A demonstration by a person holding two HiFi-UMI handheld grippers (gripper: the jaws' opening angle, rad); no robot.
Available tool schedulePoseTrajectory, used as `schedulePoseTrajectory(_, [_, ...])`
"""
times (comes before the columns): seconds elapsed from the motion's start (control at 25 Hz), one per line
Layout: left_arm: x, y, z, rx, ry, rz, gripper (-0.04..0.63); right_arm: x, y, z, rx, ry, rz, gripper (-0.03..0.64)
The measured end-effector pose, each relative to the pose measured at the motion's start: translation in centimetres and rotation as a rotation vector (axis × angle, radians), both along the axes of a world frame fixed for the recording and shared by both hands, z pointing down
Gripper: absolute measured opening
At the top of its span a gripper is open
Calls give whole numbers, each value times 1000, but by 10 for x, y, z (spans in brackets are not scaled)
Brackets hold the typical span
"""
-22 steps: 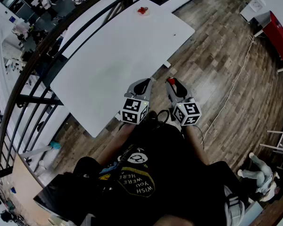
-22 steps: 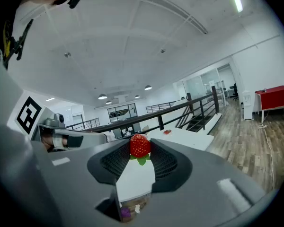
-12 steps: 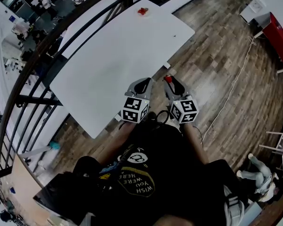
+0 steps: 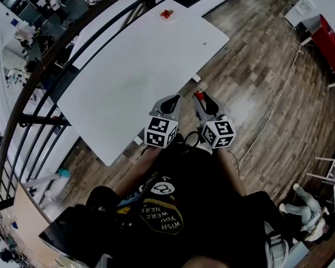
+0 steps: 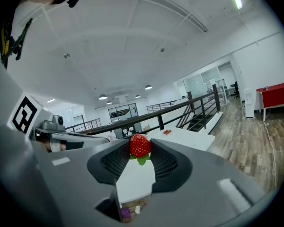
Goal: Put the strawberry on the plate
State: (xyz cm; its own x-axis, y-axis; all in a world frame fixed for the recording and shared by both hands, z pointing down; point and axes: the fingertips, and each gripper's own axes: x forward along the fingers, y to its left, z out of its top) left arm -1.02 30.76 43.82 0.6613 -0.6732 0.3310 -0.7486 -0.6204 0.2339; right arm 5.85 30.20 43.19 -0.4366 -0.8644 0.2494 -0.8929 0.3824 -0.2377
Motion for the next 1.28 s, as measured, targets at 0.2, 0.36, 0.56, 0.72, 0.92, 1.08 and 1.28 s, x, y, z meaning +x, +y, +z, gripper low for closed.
schedulePoseTrajectory(0.2, [17,-5,1,-1,-13,-19,3,20,-6,1,-1,-19,-10,138])
schedulePoseTrajectory(0.36, [22,-6,5,-1,-25,-63,3,26,-11,5,-7,-47,-46,138])
schedulePoseTrajectory(0.56, [26,-3,8,-15,-46,-89,3,29,-14,9,-36,-65,-81,138])
schedulePoseTrajectory(0.72, [24,-19,13,-35,-43,-91,3,31,-28,15,-48,-44,-77,138])
schedulePoseTrajectory(0.92, [21,-56,12,-21,-47,-70,3,26,-65,20,-56,-16,-59,138])
schedulePoseTrajectory(1.08, [11,-95,5,-1,-28,-69,3,6,-99,19,-51,25,-73,138])
schedulePoseTrajectory(1.28, [-2,-140,0,16,-1,-71,3,-14,-141,18,-36,97,-72,138])
